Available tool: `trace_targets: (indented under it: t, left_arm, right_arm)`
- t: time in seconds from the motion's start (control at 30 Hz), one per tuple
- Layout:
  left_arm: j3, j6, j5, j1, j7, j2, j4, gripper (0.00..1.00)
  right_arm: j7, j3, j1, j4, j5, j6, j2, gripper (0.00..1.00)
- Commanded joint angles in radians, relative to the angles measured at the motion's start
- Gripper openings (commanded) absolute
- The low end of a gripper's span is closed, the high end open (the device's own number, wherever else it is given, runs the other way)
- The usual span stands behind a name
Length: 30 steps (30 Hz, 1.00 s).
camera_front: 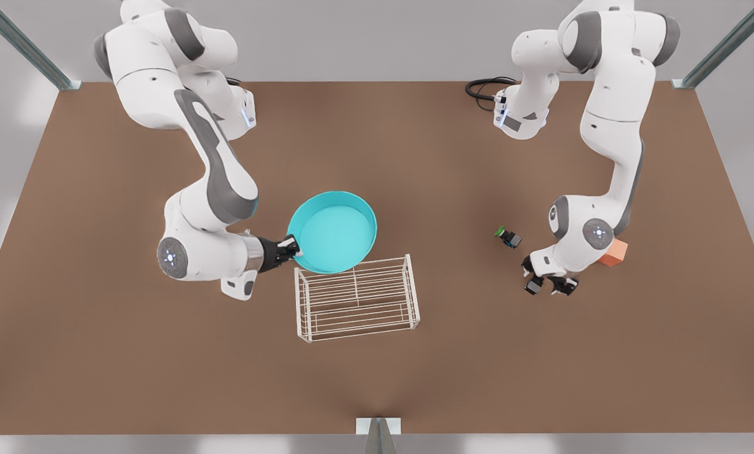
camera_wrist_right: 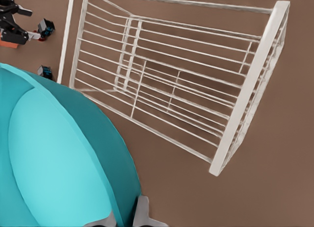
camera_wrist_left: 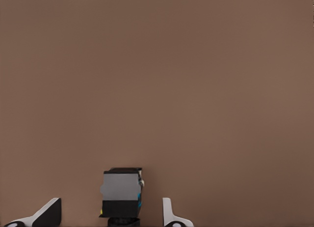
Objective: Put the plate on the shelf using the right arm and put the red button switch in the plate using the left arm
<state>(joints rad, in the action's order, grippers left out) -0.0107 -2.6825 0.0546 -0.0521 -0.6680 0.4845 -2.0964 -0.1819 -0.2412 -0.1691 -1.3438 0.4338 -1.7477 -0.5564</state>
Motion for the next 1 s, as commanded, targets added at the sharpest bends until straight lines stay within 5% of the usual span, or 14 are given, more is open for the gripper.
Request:
trace_targets:
  t: [0.0, 0.27, 0.3, 0.33, 0.37, 0.47, 0.6, 0.67, 0.73, 0.83, 0.97]
  left_arm:
    - [0.000, -0.083, -0.002, 0.000, -0.413, 0.005, -0.001, 1.00]
    - [0.008, -0.089, 0.008, -0.002, -0.389, 0.042, -0.001, 1.00]
    - [0.006, -0.099, 0.008, -0.003, -0.363, 0.049, -0.004, 1.00]
    - [0.006, -0.099, 0.008, -0.008, -0.346, 0.049, -0.005, 1.00]
    - [0.006, -0.099, 0.008, -0.008, -0.344, 0.051, -0.005, 1.00]
    - [0.006, -0.099, 0.008, -0.006, -0.344, 0.058, -0.005, 1.00]
    - [0.008, -0.099, 0.010, -0.002, -0.329, 0.074, -0.005, 1.00]
    - [0.008, -0.100, 0.010, 0.000, -0.329, 0.078, -0.005, 0.96]
    - [0.008, -0.100, 0.011, 0.000, -0.328, 0.082, -0.002, 0.82]
    - [0.008, -0.100, 0.011, 0.000, -0.309, 0.082, -0.001, 0.46]
    - [0.008, -0.089, 0.002, -0.005, -0.292, 0.080, 0.016, 0.34]
  right_arm:
    - [0.473, 0.000, -0.026, 0.031, -0.001, -0.096, -0.031, 0.23]
    - [0.530, 0.046, -0.079, 0.091, -0.009, -0.217, -0.105, 0.23]
    - [0.529, 0.046, -0.078, 0.091, -0.010, -0.217, -0.103, 0.30]
    - [0.525, 0.049, -0.078, 0.089, -0.010, -0.219, -0.103, 0.93]
    - [0.524, 0.056, -0.078, 0.089, -0.010, -0.219, -0.102, 1.00]
    - [0.524, 0.062, -0.069, 0.083, -0.009, -0.216, -0.093, 1.00]
    - [0.510, 0.164, -0.044, -0.103, -0.015, -0.095, 0.223, 1.00]
    - [0.242, 0.217, -0.032, -0.252, -0.395, 0.005, 0.339, 1.00]
    - [0.078, 0.224, 0.065, -0.229, -0.540, 0.057, 0.319, 1.00]
    - [-0.027, 0.224, 0.154, -0.206, -0.535, 0.067, 0.299, 1.00]
    - [-0.027, 0.223, 0.158, -0.207, -0.530, 0.067, 0.282, 1.00]
